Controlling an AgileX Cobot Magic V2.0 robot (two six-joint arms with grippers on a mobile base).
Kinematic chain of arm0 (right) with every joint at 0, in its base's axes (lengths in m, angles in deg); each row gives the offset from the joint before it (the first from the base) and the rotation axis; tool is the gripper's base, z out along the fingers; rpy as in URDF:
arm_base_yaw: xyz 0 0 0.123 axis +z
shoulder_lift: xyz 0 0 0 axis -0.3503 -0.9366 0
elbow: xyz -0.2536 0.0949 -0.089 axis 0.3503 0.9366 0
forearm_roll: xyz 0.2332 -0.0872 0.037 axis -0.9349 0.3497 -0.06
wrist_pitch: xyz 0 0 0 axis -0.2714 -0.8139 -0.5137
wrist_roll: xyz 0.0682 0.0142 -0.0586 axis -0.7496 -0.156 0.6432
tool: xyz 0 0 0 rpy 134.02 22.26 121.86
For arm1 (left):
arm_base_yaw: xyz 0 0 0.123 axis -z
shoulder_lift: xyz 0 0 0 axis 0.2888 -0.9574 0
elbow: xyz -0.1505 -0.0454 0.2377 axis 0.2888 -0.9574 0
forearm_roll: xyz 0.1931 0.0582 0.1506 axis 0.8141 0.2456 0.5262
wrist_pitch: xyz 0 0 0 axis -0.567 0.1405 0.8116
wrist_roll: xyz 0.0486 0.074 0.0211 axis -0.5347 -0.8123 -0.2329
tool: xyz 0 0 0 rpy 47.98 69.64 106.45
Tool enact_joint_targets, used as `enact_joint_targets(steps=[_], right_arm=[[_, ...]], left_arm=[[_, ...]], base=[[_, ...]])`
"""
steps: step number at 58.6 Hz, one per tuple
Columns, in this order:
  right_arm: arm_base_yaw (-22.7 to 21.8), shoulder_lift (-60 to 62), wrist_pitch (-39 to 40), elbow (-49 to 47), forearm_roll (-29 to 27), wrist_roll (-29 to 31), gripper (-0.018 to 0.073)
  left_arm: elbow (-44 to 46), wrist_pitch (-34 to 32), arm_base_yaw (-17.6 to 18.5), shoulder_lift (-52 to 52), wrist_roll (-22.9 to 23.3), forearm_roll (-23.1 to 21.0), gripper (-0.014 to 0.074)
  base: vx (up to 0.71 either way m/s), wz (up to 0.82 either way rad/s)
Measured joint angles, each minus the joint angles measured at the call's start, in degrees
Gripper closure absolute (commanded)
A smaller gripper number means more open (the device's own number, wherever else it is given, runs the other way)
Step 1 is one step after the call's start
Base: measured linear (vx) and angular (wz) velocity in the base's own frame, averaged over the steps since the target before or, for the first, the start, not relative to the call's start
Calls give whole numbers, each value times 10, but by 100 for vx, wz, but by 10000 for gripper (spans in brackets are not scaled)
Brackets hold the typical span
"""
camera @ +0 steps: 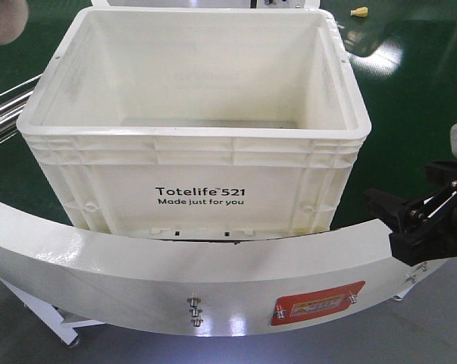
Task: Place moving items into box and shelve
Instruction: 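Lift the pink plush with the left gripper and drop it into the tote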
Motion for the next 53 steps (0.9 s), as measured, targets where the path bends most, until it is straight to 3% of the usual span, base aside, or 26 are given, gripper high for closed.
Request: enact_joint_targets(steps=[19, 25, 41, 53], right_arm=[[0, 0, 0, 0, 0, 0, -4], [0, 0, 0, 0, 0, 0, -4], [0, 0, 0, 0, 0, 0, -4], [0, 0, 0, 0, 0, 0, -4]], left_arm=[[0, -7, 95, -25, -125, -167, 379], [0, -11, 118, -55, -144, -179, 323], [-2, -18, 130, -111, -151, -181, -9], [-2, -19, 130, -102, -151, -177, -34]], base=[[0, 0], [0, 0], [0, 0], [0, 0]])
